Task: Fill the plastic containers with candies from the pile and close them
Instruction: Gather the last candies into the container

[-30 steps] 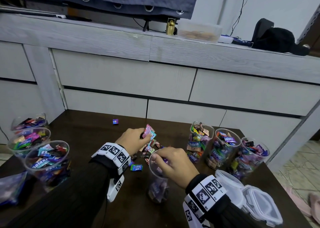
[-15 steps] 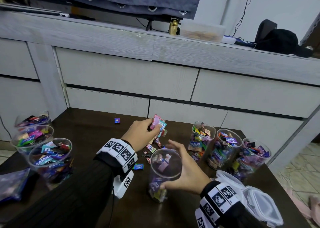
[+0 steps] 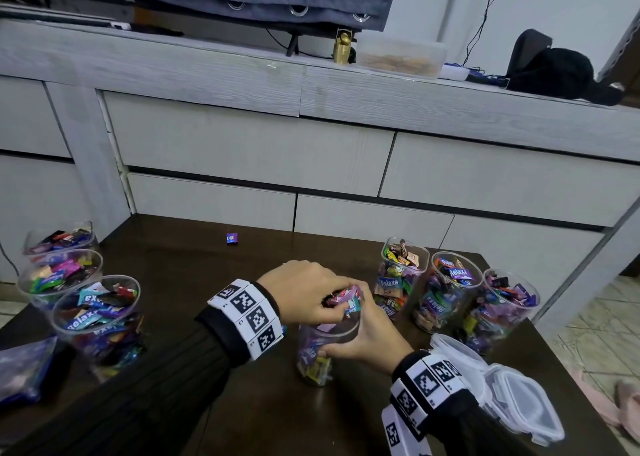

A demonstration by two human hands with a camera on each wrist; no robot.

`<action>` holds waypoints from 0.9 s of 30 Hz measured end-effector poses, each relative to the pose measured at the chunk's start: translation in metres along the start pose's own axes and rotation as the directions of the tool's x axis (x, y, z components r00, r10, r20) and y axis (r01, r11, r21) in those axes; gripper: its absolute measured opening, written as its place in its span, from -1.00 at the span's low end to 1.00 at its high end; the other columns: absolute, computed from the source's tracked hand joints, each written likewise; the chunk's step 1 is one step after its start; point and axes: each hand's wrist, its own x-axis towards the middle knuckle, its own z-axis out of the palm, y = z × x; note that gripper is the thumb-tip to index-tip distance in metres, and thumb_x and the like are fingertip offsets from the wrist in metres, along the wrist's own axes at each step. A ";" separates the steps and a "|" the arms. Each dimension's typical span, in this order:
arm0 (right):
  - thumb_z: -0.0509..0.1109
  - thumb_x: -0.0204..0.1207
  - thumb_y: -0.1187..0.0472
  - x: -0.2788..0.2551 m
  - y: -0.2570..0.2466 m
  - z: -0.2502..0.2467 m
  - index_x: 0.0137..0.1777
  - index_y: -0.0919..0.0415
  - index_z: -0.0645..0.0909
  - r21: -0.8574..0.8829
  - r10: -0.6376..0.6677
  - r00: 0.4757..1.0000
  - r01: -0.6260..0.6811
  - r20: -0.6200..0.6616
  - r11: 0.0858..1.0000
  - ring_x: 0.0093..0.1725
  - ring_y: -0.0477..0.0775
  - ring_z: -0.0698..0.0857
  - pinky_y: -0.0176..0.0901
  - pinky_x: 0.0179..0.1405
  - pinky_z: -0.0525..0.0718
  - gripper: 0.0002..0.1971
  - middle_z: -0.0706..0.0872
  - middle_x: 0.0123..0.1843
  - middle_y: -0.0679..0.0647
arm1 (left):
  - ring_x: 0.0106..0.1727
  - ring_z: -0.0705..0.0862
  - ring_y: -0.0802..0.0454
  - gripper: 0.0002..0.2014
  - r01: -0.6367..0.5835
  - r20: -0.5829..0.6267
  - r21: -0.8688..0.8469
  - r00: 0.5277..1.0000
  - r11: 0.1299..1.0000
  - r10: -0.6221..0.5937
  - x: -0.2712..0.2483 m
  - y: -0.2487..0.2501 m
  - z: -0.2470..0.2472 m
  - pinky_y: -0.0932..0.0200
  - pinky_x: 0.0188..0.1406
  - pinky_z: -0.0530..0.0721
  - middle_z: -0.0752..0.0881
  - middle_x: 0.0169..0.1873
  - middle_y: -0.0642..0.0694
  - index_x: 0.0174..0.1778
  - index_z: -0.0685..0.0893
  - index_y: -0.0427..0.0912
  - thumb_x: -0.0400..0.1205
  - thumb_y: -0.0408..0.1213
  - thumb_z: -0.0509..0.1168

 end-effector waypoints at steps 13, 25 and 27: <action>0.78 0.05 0.10 0.004 0.002 0.001 0.44 -0.14 0.10 0.046 0.029 0.999 -0.028 -0.023 0.999 0.30 -0.37 0.55 -0.44 0.26 0.55 0.08 0.52 0.33 -0.16 | -0.17 0.69 0.02 -0.55 0.054 0.053 0.092 0.997 0.994 -0.059 0.013 -0.003 0.001 0.16 -0.30 0.52 0.74 -0.16 0.01 0.10 0.67 -0.03 0.50 0.24 0.29; 0.75 0.09 0.06 0.009 0.004 0.001 0.46 -0.16 0.03 0.038 0.028 1.000 -0.028 0.009 0.999 0.29 -0.50 0.50 -0.54 0.20 0.54 0.09 0.47 0.33 -0.27 | -0.21 0.62 0.11 -0.59 0.076 0.055 -0.071 0.996 0.995 -0.072 0.010 -0.009 -0.004 0.18 -0.29 0.50 0.67 -0.19 0.12 0.01 0.46 0.12 0.45 0.30 0.33; 0.74 0.10 0.05 0.009 0.004 0.001 0.44 -0.17 0.05 0.041 0.026 1.000 -0.026 0.010 0.999 0.27 -0.50 0.51 -0.56 0.15 0.55 0.06 0.48 0.31 -0.28 | -0.16 0.65 0.09 -0.60 0.088 0.073 -0.096 0.994 0.992 -0.081 0.009 -0.010 -0.005 0.11 -0.22 0.63 0.70 -0.15 0.08 0.03 0.52 0.09 0.48 0.28 0.33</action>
